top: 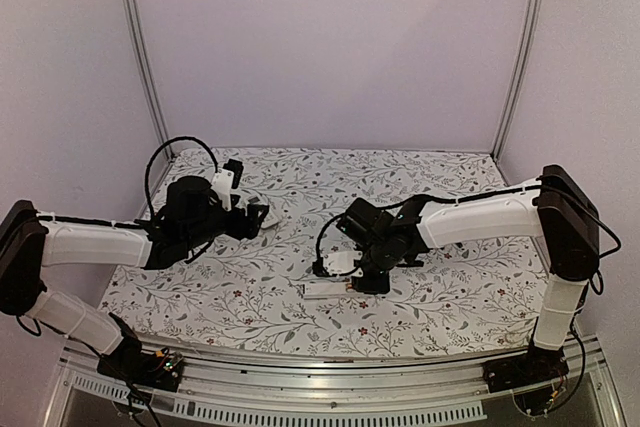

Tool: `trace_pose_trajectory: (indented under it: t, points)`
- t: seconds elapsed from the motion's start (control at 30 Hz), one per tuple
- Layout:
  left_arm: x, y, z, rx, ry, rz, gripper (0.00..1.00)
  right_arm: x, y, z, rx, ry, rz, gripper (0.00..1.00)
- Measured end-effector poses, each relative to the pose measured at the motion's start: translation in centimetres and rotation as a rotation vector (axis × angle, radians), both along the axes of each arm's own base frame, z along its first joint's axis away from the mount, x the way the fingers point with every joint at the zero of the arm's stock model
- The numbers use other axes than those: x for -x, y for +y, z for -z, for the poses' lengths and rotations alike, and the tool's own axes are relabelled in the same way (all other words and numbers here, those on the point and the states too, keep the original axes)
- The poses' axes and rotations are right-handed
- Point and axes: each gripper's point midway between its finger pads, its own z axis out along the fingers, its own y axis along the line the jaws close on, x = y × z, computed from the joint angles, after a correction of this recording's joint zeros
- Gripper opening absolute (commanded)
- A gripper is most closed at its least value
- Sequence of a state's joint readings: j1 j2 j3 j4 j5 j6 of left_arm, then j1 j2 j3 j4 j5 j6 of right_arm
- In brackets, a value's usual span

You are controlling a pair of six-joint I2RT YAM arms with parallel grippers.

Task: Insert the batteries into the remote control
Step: Load the battery into the battery compartment, then pick up the battery at the center of the board.

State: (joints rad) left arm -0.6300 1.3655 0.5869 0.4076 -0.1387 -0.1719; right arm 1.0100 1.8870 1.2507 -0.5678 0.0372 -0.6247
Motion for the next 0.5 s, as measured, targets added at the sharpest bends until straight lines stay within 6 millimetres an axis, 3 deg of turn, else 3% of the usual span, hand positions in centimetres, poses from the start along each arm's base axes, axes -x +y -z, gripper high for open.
trace_pose_trajectory:
  t: [0.13,0.27,0.5]
  points:
    - [0.0,0.0,0.0,0.000,0.000,0.000,0.85,0.6,0.5,-0.4,-0.031,0.031,-0.012,0.23]
    - [0.0,0.0,0.0,0.000,0.000,0.001,0.85,0.6,1.0,-2.0,-0.086,0.038,-0.007,0.24]
    - [0.0,-0.1,0.0,0.001,0.001,0.003,0.85,-1.8,2.0,-7.8,-0.293,0.014,0.081,0.27]
